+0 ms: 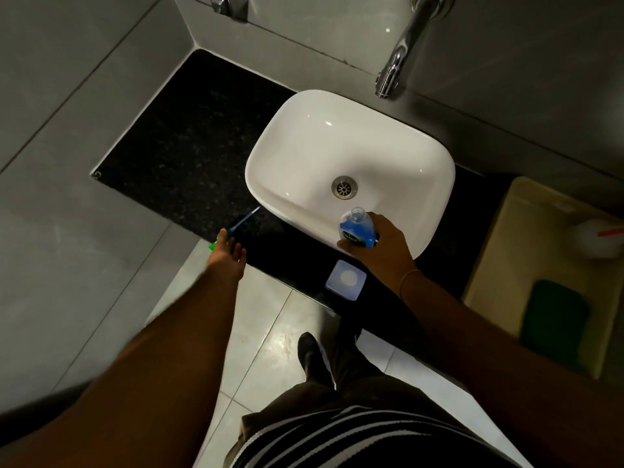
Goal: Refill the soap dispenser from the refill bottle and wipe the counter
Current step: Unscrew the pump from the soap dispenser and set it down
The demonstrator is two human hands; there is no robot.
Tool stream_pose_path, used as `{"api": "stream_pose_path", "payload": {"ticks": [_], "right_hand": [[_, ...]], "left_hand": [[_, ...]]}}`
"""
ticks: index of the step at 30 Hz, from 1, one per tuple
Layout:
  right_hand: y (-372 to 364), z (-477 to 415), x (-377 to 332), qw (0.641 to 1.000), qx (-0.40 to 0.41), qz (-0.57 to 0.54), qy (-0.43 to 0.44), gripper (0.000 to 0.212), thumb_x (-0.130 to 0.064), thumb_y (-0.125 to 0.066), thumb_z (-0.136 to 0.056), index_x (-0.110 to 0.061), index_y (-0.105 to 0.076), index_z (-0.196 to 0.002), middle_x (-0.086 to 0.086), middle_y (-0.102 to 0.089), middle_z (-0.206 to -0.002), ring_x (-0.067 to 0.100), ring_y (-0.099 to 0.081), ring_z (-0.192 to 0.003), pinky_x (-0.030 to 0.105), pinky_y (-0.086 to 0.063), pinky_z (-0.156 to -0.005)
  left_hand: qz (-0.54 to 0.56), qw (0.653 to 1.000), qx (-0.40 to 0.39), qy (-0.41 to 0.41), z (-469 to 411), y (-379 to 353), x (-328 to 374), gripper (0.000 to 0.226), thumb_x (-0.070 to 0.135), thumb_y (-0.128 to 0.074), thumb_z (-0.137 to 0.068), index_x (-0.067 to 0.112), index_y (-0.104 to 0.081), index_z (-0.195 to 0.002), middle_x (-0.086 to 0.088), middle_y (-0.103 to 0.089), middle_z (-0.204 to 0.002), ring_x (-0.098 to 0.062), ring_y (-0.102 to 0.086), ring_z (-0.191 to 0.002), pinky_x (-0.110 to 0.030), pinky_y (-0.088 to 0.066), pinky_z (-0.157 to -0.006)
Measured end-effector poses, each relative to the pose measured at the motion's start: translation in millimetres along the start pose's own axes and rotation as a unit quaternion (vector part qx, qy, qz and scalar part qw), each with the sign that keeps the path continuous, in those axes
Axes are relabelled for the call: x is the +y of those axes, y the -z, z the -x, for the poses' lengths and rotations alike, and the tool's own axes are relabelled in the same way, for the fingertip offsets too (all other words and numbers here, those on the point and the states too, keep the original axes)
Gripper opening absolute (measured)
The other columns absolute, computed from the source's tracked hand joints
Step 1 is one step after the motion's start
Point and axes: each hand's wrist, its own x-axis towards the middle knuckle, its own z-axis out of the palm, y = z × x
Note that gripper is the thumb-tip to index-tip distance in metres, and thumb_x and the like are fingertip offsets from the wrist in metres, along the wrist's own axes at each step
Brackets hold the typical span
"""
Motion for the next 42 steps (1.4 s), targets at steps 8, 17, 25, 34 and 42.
{"api": "stream_pose_path", "payload": {"ticks": [8,17,25,34,42], "right_hand": [[-15,0,-2,1.000,-0.020,-0.016,0.010,0.045,-0.033,-0.086,-0.079,-0.029,-0.055,-0.112,-0.019,-0.061,-0.096,0.005,-0.065,-0.090,-0.001,-0.047,-0.078],[-22,-4,-7,0.999,-0.024,-0.034,0.014,0.050,-0.047,-0.084,-0.071,-0.034,-0.057,-0.111,-0.012,-0.065,-0.102,0.008,-0.066,-0.095,0.002,-0.049,-0.081],[-32,-11,-15,0.999,-0.034,-0.023,0.022,0.048,-0.028,-0.087,-0.080,-0.025,-0.058,-0.117,-0.011,-0.064,-0.103,0.002,-0.066,-0.095,0.003,-0.050,-0.082],[-49,-12,-36,0.998,-0.034,-0.041,0.031,0.046,-0.026,-0.088,-0.079,-0.028,-0.061,-0.117,-0.011,-0.070,-0.103,0.008,-0.070,-0.098,0.008,-0.053,-0.086],[-75,-13,-50,0.998,-0.026,0.010,0.055,0.049,-0.032,-0.089,-0.078,-0.033,-0.058,-0.116,-0.010,-0.069,-0.108,0.012,-0.069,-0.102,0.020,-0.057,-0.094]], "left_hand": [[-0.053,0.999,0.006,-0.011,-7,-1,-2,0.048,0.026,-0.066,-0.105,0.018,-0.056,-0.151,-0.003,-0.052,-0.160,-0.020,-0.051,-0.147,-0.033,-0.046,-0.115],[-0.292,0.951,0.062,-0.079,-20,-10,6,0.036,0.042,-0.074,-0.098,0.009,-0.070,-0.110,-0.014,-0.071,-0.116,-0.031,-0.072,-0.101,-0.047,-0.064,-0.089],[-0.447,0.875,0.104,-0.156,-24,-7,15,0.061,0.063,-0.073,-0.090,0.007,-0.071,-0.113,-0.014,-0.076,-0.101,-0.032,-0.080,-0.091,-0.049,-0.067,-0.084],[-0.309,0.928,0.067,-0.197,-12,22,1,0.057,0.059,-0.051,-0.106,0.005,-0.069,-0.113,-0.020,-0.074,-0.113,-0.035,-0.073,-0.095,-0.049,-0.060,-0.092],[-0.334,0.915,0.014,-0.228,-5,64,-16,0.044,0.039,-0.056,-0.109,0.000,-0.070,-0.125,-0.022,-0.073,-0.121,-0.040,-0.068,-0.116,-0.053,-0.055,-0.107]]}}
